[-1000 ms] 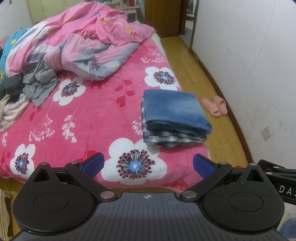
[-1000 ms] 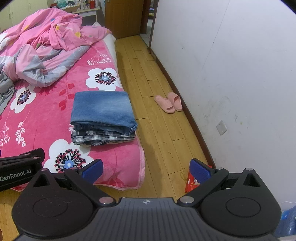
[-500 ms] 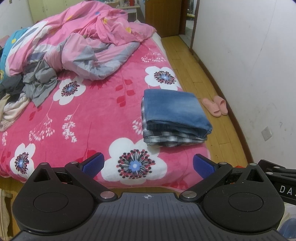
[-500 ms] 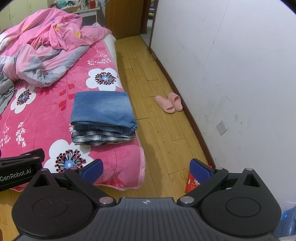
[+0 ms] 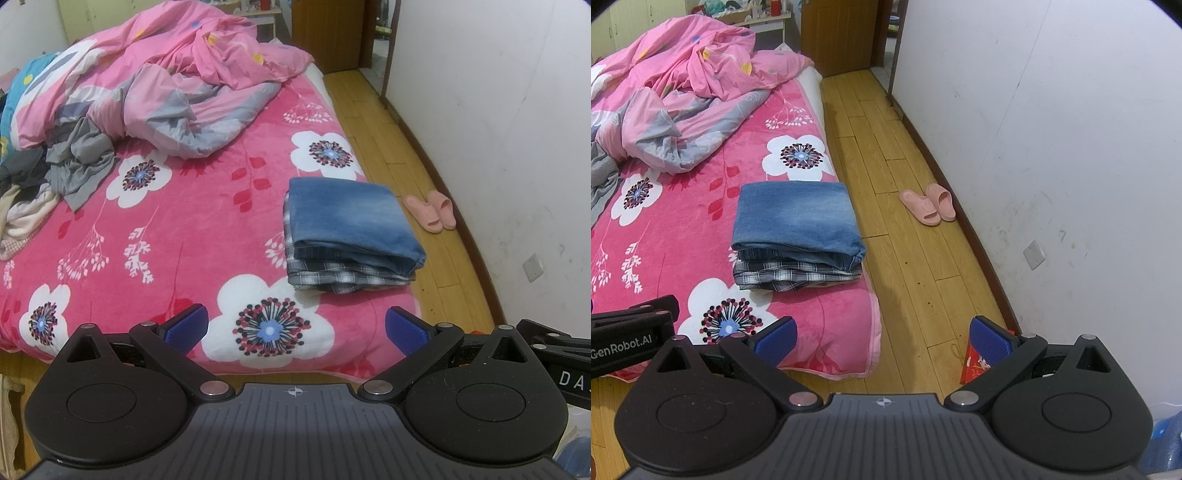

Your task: Fold clothes

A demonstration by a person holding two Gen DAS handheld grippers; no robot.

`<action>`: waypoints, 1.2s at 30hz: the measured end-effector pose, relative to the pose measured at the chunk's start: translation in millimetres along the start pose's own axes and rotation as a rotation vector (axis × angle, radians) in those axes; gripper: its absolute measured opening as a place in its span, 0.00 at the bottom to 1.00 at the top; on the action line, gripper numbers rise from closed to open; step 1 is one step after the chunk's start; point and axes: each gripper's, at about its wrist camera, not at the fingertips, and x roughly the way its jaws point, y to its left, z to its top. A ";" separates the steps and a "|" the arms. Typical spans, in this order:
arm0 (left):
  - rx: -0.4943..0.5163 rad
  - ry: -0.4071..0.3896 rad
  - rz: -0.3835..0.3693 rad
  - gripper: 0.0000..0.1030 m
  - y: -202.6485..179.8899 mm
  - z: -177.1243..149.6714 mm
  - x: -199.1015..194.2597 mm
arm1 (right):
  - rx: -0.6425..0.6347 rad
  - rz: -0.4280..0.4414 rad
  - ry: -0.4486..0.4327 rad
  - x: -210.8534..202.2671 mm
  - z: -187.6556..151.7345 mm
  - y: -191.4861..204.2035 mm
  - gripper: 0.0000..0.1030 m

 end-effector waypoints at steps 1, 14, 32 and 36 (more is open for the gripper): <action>0.000 0.000 0.000 1.00 -0.2 0.3 0.3 | 0.000 0.000 0.000 0.0 0.1 -0.1 0.99; 0.002 0.005 -0.003 1.00 0.6 1.9 1.9 | 0.003 -0.001 0.002 1.5 2.0 -0.3 0.99; 0.003 0.006 -0.006 1.00 -0.8 2.9 4.0 | 0.006 -0.002 0.003 3.6 4.1 -1.0 0.99; 0.002 0.007 -0.006 1.00 -0.3 3.1 4.6 | 0.005 -0.002 0.003 4.3 4.3 -1.0 0.99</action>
